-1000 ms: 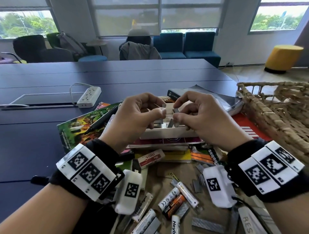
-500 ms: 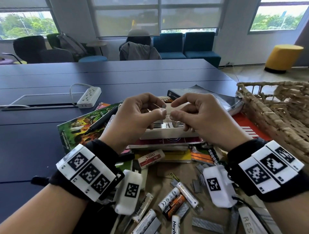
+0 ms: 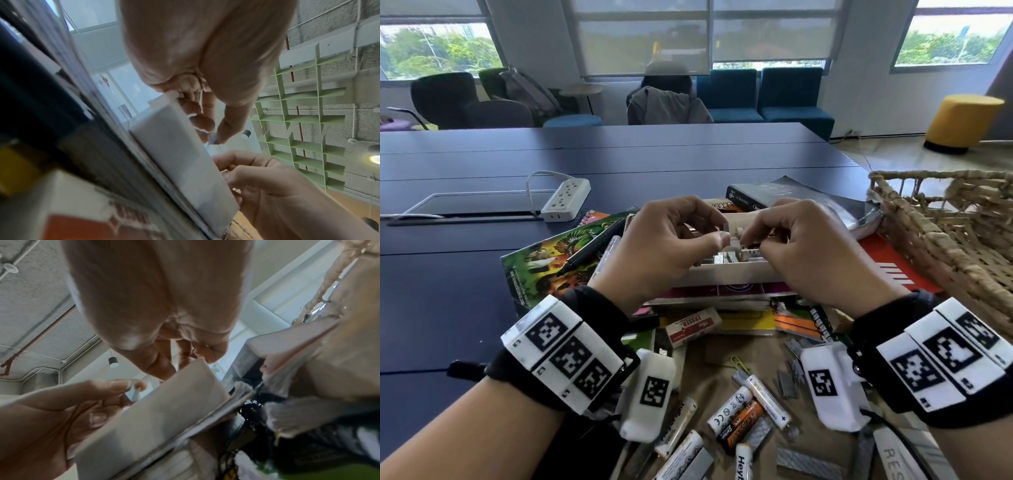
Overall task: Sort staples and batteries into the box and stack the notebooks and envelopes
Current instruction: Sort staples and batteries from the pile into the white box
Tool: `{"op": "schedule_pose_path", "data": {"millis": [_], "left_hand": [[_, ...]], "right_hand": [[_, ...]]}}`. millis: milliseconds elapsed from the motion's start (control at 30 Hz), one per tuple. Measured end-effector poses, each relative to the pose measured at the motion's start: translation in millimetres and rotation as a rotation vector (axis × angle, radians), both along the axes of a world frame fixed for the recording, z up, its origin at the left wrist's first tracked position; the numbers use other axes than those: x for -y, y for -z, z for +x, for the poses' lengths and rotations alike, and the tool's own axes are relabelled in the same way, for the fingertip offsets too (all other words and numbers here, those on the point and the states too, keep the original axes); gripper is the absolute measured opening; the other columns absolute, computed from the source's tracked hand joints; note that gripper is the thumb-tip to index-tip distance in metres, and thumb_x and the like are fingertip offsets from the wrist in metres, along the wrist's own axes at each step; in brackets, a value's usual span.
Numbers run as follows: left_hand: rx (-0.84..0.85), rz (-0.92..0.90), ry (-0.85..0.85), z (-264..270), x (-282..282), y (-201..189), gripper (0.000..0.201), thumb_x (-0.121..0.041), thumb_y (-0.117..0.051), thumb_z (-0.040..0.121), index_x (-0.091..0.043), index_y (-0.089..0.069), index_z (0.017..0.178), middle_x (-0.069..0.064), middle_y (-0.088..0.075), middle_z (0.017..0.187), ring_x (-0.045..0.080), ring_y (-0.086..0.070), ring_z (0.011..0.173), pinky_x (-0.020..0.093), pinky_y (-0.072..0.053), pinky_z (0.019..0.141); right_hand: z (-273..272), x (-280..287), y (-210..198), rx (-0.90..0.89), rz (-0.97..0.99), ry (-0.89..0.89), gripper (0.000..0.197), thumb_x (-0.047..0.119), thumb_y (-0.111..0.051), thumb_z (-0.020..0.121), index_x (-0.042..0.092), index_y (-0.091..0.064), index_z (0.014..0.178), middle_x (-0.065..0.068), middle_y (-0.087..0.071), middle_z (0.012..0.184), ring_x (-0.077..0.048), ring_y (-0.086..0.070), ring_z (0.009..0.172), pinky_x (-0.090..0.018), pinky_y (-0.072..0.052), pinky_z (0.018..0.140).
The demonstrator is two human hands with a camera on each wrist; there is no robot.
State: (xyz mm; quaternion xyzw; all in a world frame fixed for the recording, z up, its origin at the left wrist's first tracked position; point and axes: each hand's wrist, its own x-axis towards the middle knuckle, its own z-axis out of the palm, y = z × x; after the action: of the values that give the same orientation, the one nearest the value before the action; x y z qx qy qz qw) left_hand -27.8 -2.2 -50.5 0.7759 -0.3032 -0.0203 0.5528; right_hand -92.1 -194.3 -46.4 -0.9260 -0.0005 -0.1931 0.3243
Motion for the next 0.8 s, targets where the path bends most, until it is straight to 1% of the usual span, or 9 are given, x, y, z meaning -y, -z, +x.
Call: {"op": "schedule_pose_path", "data": {"millis": [67, 133, 200, 267, 400, 433, 567, 700, 800], "left_hand": [[0.023, 0.017, -0.005, -0.5, 0.0, 0.5, 0.011, -0.022, -0.080, 0.088, -0.022, -0.076, 0.098, -0.007, -0.072, 0.076, 0.002, -0.058, 0.058, 0.021, -0.048, 0.064], [0.028, 0.008, -0.022, 0.2, 0.2, 1.3, 0.015, -0.021, -0.081, 0.086, -0.023, -0.076, 0.101, -0.007, -0.073, 0.079, 0.000, -0.058, 0.056, 0.019, -0.047, 0.064], [0.030, -0.001, -0.031, 0.7, 0.4, 1.7, 0.016, -0.019, -0.081, 0.087, -0.021, -0.076, 0.102, -0.006, -0.072, 0.080, -0.002, -0.056, 0.053, 0.016, -0.044, 0.062], [0.034, 0.006, -0.028, 0.6, 0.9, 2.0, 0.014, -0.018, -0.080, 0.087, -0.020, -0.076, 0.101, -0.008, -0.070, 0.075, -0.002, -0.054, 0.052, 0.015, -0.044, 0.062], [0.043, 0.029, -0.023, 2.2, 0.5, 3.3, 0.010, -0.021, -0.079, 0.088, -0.024, -0.077, 0.098, -0.012, -0.066, 0.064, 0.004, -0.056, 0.057, 0.027, -0.049, 0.068], [0.048, 0.034, -0.023, 2.9, 0.4, 3.7, 0.010, -0.021, -0.078, 0.089, -0.025, -0.077, 0.097, -0.013, -0.065, 0.062, 0.004, -0.055, 0.057, 0.027, -0.049, 0.067], [0.072, 0.047, -0.025, 3.6, 0.1, 4.1, 0.007, -0.022, -0.078, 0.089, -0.024, -0.077, 0.096, -0.015, -0.060, 0.058, 0.000, -0.048, 0.050, 0.016, -0.039, 0.059], [0.070, 0.048, -0.020, 3.5, 0.7, 3.8, 0.004, -0.021, -0.077, 0.090, -0.023, -0.077, 0.093, -0.013, -0.054, 0.053, 0.005, -0.044, 0.052, 0.021, -0.038, 0.059], [0.077, 0.047, -0.016, 3.8, 0.7, 3.9, 0.004, -0.020, -0.076, 0.090, -0.022, -0.077, 0.093, -0.014, -0.055, 0.053, 0.003, -0.044, 0.052, 0.021, -0.039, 0.060]], "right_hand": [[-1.1, -0.7, -0.9, -0.021, -0.029, -0.007, 0.030, 0.005, -0.062, 0.085, 0.029, -0.079, 0.080, 0.015, -0.065, 0.090, -0.007, -0.053, 0.081, -0.019, -0.034, 0.068], [-1.9, -0.8, -2.3, -0.026, -0.054, -0.009, 0.029, 0.005, -0.062, 0.086, 0.029, -0.079, 0.081, 0.014, -0.063, 0.091, -0.003, -0.052, 0.080, -0.016, -0.033, 0.065], [-2.3, -0.7, -3.3, -0.020, -0.067, -0.008, 0.028, 0.007, -0.063, 0.086, 0.029, -0.079, 0.081, 0.013, -0.061, 0.091, -0.005, -0.054, 0.081, -0.018, -0.034, 0.066], [-2.7, -1.0, -3.7, -0.029, -0.086, -0.016, 0.028, 0.008, -0.063, 0.086, 0.031, -0.079, 0.083, 0.012, -0.059, 0.090, -0.005, -0.054, 0.083, -0.020, -0.035, 0.066], [-4.3, -3.3, -4.8, -0.085, -0.114, -0.065, 0.029, 0.013, -0.060, 0.091, 0.035, -0.079, 0.094, 0.013, -0.054, 0.097, -0.004, -0.052, 0.090, -0.018, -0.033, 0.069], [-4.3, -3.5, -4.9, -0.098, -0.113, -0.071, 0.030, 0.014, -0.059, 0.092, 0.035, -0.079, 0.095, 0.012, -0.053, 0.097, -0.005, -0.051, 0.091, -0.018, -0.032, 0.069], [-5.1, -3.9, -6.6, -0.110, -0.119, -0.038, 0.032, 0.012, -0.055, 0.093, 0.032, -0.079, 0.087, 0.011, -0.052, 0.096, -0.006, -0.050, 0.092, -0.012, -0.033, 0.071], [-6.0, -6.0, -6.7, -0.099, -0.142, -0.025, 0.030, 0.014, -0.055, 0.093, 0.029, -0.077, 0.081, 0.012, -0.051, 0.094, -0.005, -0.050, 0.086, -0.015, -0.033, 0.067], [-5.2, -6.9, -6.6, -0.071, -0.151, -0.010, 0.031, 0.012, -0.054, 0.092, 0.028, -0.076, 0.077, 0.012, -0.051, 0.091, -0.003, -0.050, 0.082, -0.013, -0.030, 0.063]]}}
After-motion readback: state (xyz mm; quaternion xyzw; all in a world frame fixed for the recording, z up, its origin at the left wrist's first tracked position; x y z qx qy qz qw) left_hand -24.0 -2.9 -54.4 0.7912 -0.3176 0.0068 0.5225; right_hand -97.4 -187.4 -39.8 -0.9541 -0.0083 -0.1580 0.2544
